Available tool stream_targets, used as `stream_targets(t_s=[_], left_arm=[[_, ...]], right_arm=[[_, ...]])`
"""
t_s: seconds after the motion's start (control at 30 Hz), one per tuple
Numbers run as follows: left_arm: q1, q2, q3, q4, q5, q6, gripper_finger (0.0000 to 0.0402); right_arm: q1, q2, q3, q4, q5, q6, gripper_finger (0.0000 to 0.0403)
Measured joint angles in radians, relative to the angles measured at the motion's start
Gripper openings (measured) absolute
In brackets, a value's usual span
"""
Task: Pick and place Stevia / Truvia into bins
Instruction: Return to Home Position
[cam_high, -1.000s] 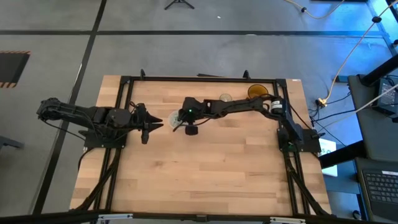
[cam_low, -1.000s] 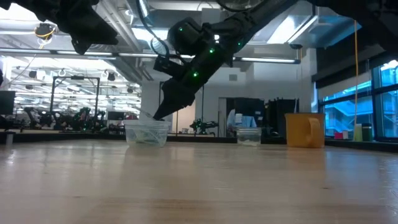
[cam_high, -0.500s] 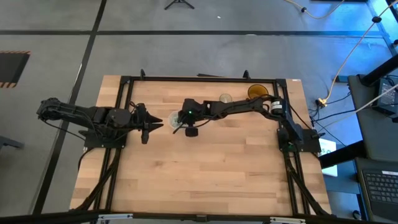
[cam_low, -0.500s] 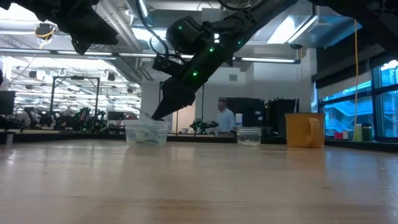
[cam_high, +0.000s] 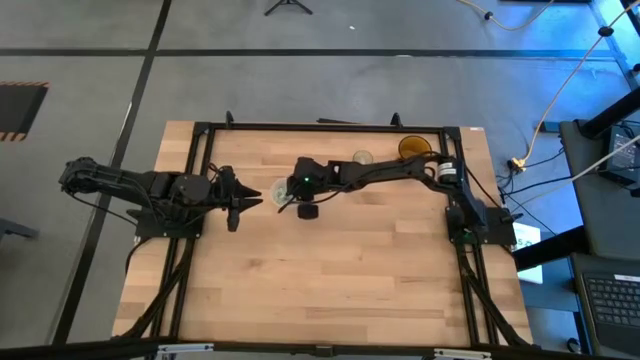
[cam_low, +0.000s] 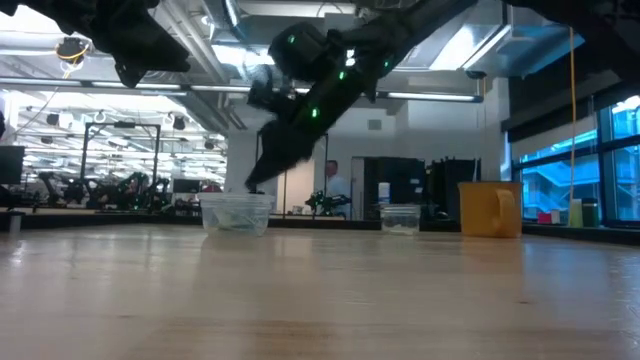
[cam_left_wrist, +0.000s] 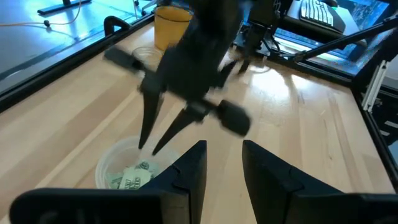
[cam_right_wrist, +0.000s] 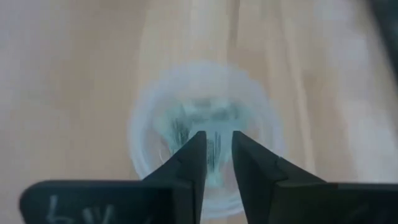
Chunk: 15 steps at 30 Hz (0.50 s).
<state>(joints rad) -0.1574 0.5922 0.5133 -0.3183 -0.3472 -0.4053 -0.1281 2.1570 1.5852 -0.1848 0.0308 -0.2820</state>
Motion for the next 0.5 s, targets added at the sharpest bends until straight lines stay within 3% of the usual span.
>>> stream_targets(t_s=[0.2,0.37,0.5], left_arm=[[0.0,-0.044,0.0,0.13,0.002,0.08,0.0097],[0.001,-0.23,0.0,0.154,-0.025,0.165,0.0097],[0.002,-0.391,0.0,0.125,-0.038,0.167,0.0097]], right_arm=[[0.024,-0.174,0.003,-0.021,-0.067,0.069,0.008],[0.021,-0.345,-0.02,-0.168,-0.13,0.072,0.0079],[0.017,-0.512,-0.122,-0.2,-0.145,0.124,0.0079]])
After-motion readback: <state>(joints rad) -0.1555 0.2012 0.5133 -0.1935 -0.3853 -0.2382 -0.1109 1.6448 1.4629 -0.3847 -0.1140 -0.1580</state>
